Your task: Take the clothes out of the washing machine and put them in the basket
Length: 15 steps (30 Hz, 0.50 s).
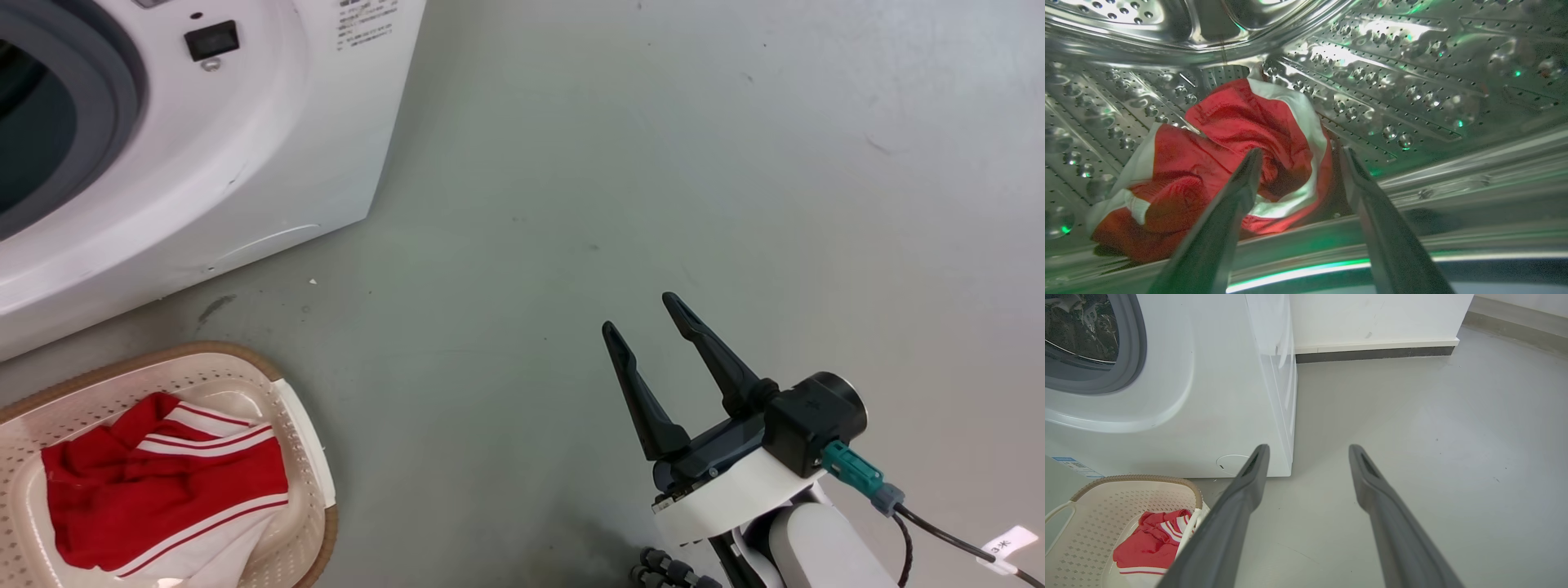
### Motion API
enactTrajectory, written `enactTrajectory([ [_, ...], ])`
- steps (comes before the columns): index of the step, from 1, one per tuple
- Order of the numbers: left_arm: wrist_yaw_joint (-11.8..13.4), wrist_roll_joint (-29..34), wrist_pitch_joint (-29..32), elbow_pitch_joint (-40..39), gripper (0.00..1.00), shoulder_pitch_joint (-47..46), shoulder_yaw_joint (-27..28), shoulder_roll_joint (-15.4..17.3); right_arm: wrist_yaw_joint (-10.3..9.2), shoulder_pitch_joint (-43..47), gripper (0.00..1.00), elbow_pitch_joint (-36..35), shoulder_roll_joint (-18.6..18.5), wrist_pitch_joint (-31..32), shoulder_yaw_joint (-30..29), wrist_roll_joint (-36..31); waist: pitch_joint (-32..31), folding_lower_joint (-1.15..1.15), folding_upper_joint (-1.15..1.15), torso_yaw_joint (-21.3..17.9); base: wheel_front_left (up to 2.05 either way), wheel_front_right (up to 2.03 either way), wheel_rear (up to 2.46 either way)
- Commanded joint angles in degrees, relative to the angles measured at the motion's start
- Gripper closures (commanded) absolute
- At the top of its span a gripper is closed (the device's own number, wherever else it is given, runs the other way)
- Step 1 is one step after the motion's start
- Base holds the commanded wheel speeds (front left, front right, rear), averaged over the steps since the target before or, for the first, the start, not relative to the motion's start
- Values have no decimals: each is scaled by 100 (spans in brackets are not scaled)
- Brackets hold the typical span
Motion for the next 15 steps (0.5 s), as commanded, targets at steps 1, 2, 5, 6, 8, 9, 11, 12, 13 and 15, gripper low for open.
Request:
enactTrajectory([
  [1,-21,-45,311,-74,0,-123,-13,125,-5,35,0,-37,12,-10,28,34,59,0,0,-69,0,0,0],
  [2,-17,-79,487,-118,0,-189,-16,161,-6,40,0,-41,12,-9,35,45,81,0,0,-94,0,0,0],
  [5,55,-133,1107,-234,0,-372,-52,278,-6,59,0,-52,12,-9,61,80,173,0,0,-172,0,0,0],
  [6,91,-140,1299,-278,0,-428,-70,326,-5,52,0,-46,12,-10,78,99,205,0,0,-196,0,0,0],
  [8,188,-177,1741,-361,0,-516,-104,388,-6,49,0,-51,12,-9,115,131,257,0,0,-247,0,0,0],
  [9,233,-177,1975,-413,0,-560,-130,431,-5,49,0,-55,12,-9,140,150,285,0,0,-277,0,0,0],
  [11,331,-150,2345,-567,0,-649,-188,488,-6,67,0,-76,12,-10,136,179,333,0,0,-297,0,0,0],
  [12,374,-155,2528,-624,0,-677,-217,496,-5,82,0,-88,13,-9,123,180,368,0,0,-298,0,0,0],
  [13,404,-144,2706,-689,0,-698,-263,504,-5,93,0,-100,13,-10,112,182,400,0,0,-299,0,0,0],
  [15,468,-98,3015,-806,0,-734,-357,524,-5,118,0,-125,13,-10,101,202,450,0,0,-302,0,0,0],
])
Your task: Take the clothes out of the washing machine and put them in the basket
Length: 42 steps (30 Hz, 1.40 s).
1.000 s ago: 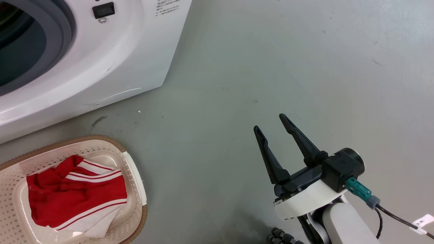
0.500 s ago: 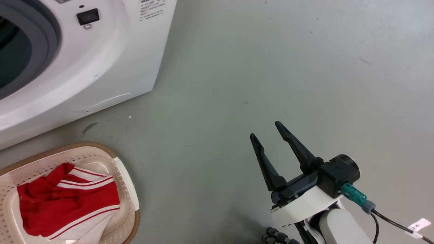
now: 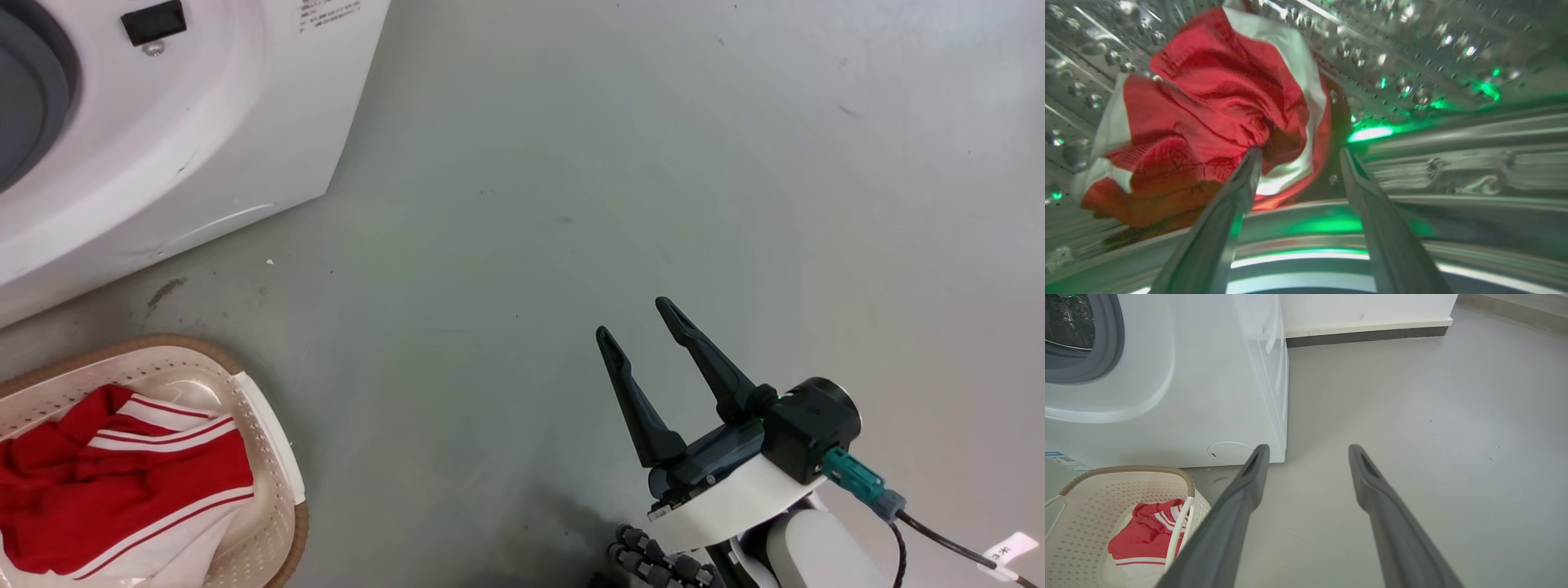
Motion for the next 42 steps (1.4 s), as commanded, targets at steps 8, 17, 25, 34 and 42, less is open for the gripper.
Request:
enactTrajectory([
  [8,242,340,739,-498,0,-117,-391,165,-5,167,0,-131,13,-9,-96,58,273,0,0,1,0,0,0],
  [17,216,537,537,-437,0,-279,-514,280,-5,235,0,-251,14,-9,-81,81,535,0,0,4,2,2,2],
  [25,92,595,79,-68,0,-417,-480,358,-6,251,0,-342,13,-9,10,27,702,0,0,28,10,10,10],
  [34,-46,626,-615,377,100,-563,-464,339,-6,236,0,-388,13,-10,46,23,749,0,0,34,3,3,3],
  [42,-18,733,-1318,622,100,-691,-484,334,-5,84,0,-309,13,-10,107,89,646,0,0,17,0,0,0],
])
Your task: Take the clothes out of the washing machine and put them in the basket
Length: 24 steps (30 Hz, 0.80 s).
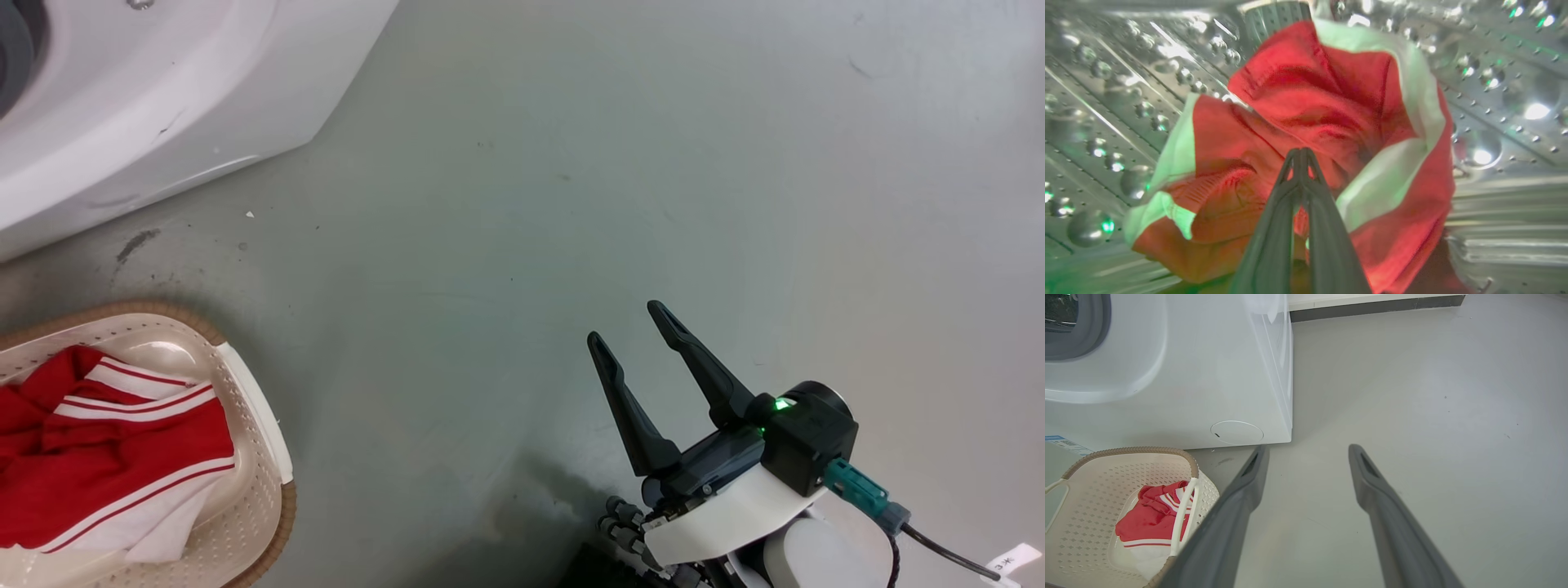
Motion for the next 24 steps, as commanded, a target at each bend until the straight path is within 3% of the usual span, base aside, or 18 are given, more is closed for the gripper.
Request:
enactTrajectory([
  [1,-1,-32,-125,47,100,-27,28,-8,-4,-94,0,33,12,-10,18,10,-51,0,0,-7,0,0,0],
  [8,47,-165,-412,48,100,174,128,-43,-5,-186,0,140,12,-9,30,-39,-231,0,0,0,0,0,0],
  [13,250,-203,-624,-199,100,274,198,-26,-4,-241,0,202,12,-10,29,-64,-270,0,0,18,0,0,0],
  [24,633,-503,-1773,-741,100,1368,519,-328,-4,-329,0,216,12,-9,-180,-138,-682,0,0,339,0,0,0],
])
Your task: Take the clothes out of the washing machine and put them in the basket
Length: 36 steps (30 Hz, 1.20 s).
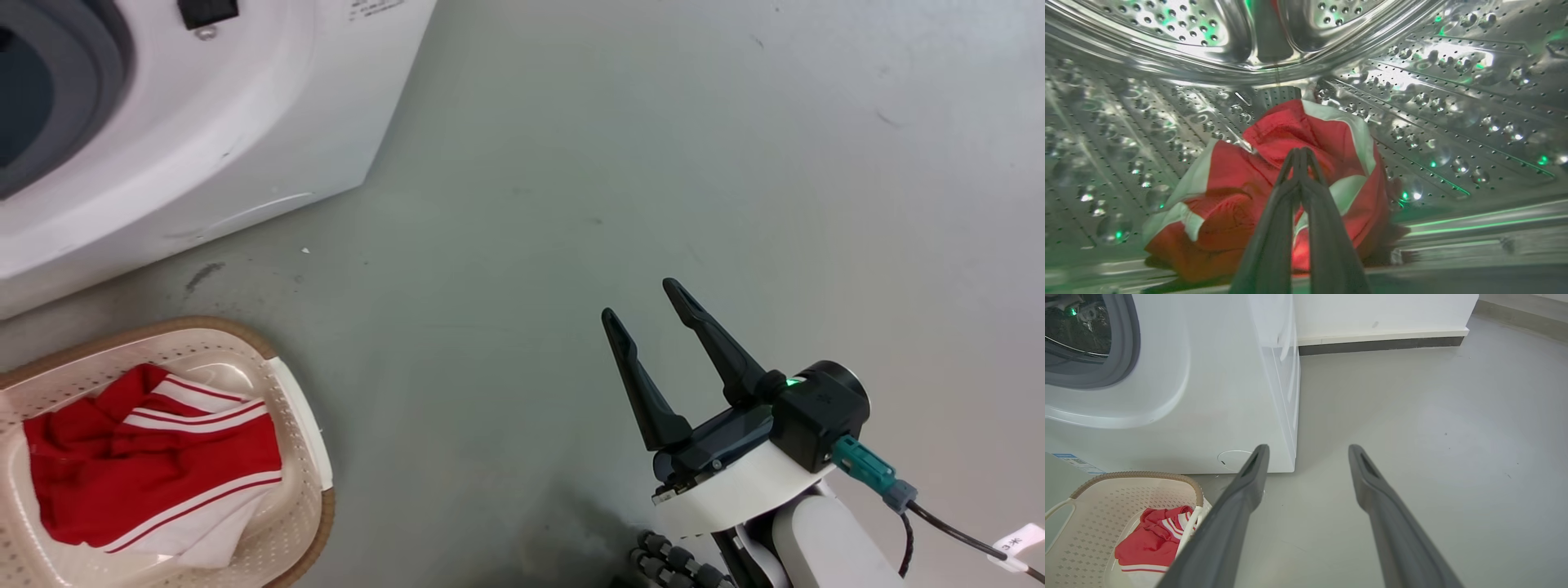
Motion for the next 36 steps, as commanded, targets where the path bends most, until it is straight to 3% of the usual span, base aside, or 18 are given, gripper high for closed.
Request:
enactTrajectory([
  [1,37,-36,-198,-82,100,217,44,-32,-4,-58,0,0,12,-11,-39,-17,-101,0,0,96,0,0,0],
  [10,97,-165,-880,-334,100,919,179,-101,-4,40,0,27,11,-11,-88,-98,-238,0,0,246,0,0,0],
  [11,69,-200,-871,-346,59,965,190,-105,-4,42,0,28,12,-11,-84,-91,-245,0,0,257,0,0,0],
  [12,65,-219,-875,-365,0,1004,201,-95,-4,44,0,28,12,-10,-86,-92,-251,0,0,267,0,0,0],
  [18,-8,-372,-787,-406,0,1070,251,-59,-4,15,0,56,11,-11,-65,-88,-263,0,0,279,0,0,0],
  [23,-151,-526,-346,-336,0,808,233,25,-5,-34,0,39,11,-11,11,-42,-210,0,0,192,0,0,0],
  [26,-245,-655,447,-250,0,405,169,209,-4,0,0,7,12,-11,88,40,-43,0,0,26,0,0,0],
  [32,-149,-699,1409,-251,0,-68,118,521,-4,56,0,-35,13,-10,255,161,204,0,0,-240,0,0,0],
  [36,-34,-714,1855,-357,0,-314,45,554,-5,157,0,-74,14,-11,226,215,354,0,0,-283,0,0,0],
])
